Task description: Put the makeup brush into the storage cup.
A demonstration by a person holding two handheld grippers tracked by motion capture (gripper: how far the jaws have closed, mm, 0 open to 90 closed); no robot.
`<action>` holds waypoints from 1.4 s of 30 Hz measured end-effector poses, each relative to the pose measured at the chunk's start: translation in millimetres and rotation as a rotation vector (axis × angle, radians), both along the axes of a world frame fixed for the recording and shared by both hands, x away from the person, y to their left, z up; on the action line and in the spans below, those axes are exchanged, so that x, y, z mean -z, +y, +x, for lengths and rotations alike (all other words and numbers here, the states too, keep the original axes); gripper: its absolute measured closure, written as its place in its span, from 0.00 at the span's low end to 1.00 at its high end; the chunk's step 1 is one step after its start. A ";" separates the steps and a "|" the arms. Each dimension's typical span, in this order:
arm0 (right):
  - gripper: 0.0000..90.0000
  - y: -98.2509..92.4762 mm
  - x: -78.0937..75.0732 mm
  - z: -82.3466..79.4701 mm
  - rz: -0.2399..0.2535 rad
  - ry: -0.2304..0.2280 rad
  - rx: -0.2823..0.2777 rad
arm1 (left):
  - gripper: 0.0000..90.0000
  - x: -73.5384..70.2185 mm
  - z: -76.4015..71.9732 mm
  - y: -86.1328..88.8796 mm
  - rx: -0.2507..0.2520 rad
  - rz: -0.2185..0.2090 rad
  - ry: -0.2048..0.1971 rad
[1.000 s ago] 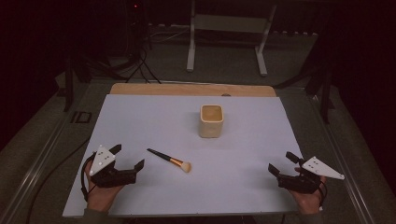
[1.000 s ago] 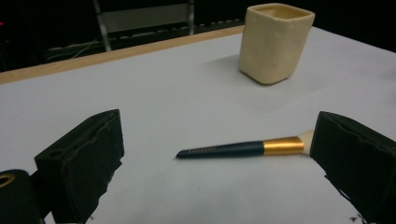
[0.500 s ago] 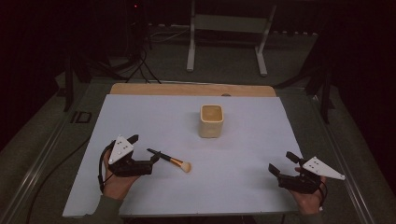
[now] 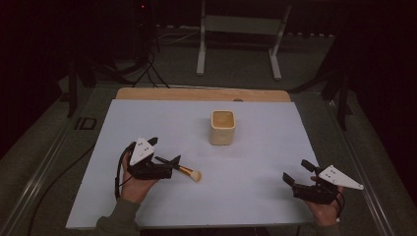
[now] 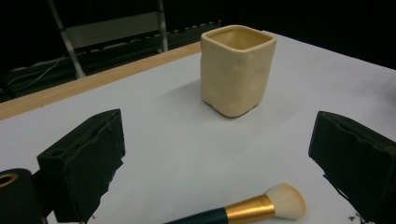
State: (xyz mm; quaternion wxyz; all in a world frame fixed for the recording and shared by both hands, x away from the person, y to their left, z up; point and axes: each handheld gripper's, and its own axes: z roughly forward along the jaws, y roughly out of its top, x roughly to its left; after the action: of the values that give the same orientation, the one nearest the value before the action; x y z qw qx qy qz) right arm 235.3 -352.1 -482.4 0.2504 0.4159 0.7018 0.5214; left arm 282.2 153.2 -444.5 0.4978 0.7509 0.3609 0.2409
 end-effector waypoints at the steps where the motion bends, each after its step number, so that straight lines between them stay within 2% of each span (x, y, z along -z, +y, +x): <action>1: 0.11 0.2 0.0 0.0 -0.002 -0.001 -0.001 | 0.05 -0.5 0.9 -1.2 0.002 -0.002 -0.001; 9: 0.11 0.3 -0.3 -0.3 -0.003 -0.003 0.000 | 0.05 -4.1 7.3 -10.3 0.022 0.009 -0.008; 23: 0.11 0.0 -0.5 -0.5 -0.002 -0.005 0.000 | 0.05 -10.9 14.2 -15.4 0.038 0.017 -0.010; 31: 0.11 -0.1 -0.4 -0.4 -0.001 -0.006 0.002 | 0.05 -15.5 20.7 -13.5 0.050 0.058 0.022; 42: 0.11 -0.5 -0.3 -0.3 0.000 -0.007 0.001 | 0.05 -22.4 32.9 -14.8 0.096 0.134 0.132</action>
State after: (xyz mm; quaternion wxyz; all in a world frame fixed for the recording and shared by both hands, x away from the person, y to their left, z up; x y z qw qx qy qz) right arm 235.0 -352.6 -482.2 0.2532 0.4145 0.7005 0.5228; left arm 315.1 138.4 -422.0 0.4325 0.8133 0.3394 0.1906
